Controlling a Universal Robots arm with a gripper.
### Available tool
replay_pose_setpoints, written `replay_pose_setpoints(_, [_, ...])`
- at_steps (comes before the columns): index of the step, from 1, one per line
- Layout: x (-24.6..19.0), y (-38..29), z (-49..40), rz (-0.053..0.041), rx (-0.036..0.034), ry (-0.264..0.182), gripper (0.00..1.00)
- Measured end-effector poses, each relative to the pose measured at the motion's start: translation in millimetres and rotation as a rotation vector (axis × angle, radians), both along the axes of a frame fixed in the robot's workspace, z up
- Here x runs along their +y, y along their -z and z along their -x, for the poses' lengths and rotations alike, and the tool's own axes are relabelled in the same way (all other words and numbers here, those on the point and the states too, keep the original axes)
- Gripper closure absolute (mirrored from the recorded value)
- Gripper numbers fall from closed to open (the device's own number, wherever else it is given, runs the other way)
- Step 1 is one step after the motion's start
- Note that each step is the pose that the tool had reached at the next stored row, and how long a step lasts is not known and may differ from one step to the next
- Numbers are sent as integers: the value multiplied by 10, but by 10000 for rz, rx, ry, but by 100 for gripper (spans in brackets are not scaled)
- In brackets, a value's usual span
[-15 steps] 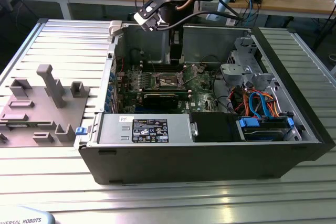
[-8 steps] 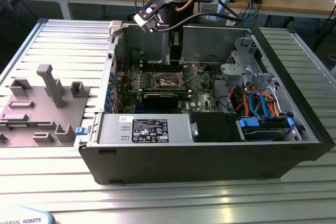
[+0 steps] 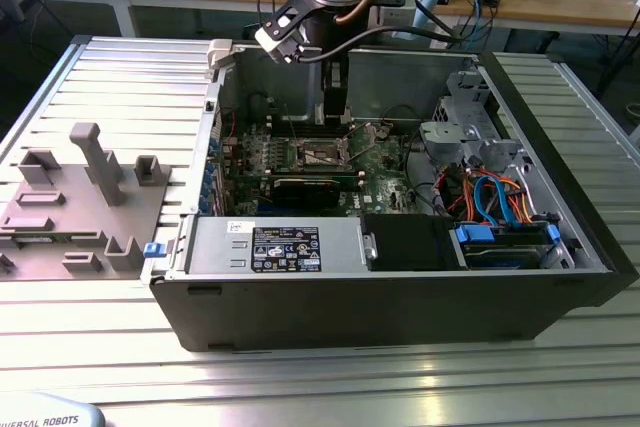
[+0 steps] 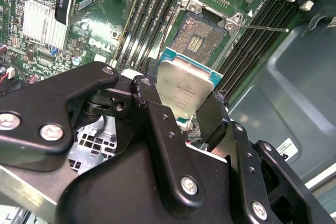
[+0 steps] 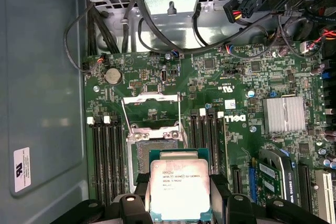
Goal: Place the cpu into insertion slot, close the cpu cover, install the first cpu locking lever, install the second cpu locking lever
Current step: 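Close the cpu cover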
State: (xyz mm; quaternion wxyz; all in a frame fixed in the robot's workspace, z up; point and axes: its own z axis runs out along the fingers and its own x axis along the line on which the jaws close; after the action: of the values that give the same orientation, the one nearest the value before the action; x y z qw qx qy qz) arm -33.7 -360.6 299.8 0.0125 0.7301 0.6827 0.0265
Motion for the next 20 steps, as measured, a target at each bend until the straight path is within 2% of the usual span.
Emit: replay_pose_setpoints(20, [0, 60, 0, 6, 0, -185, 46])
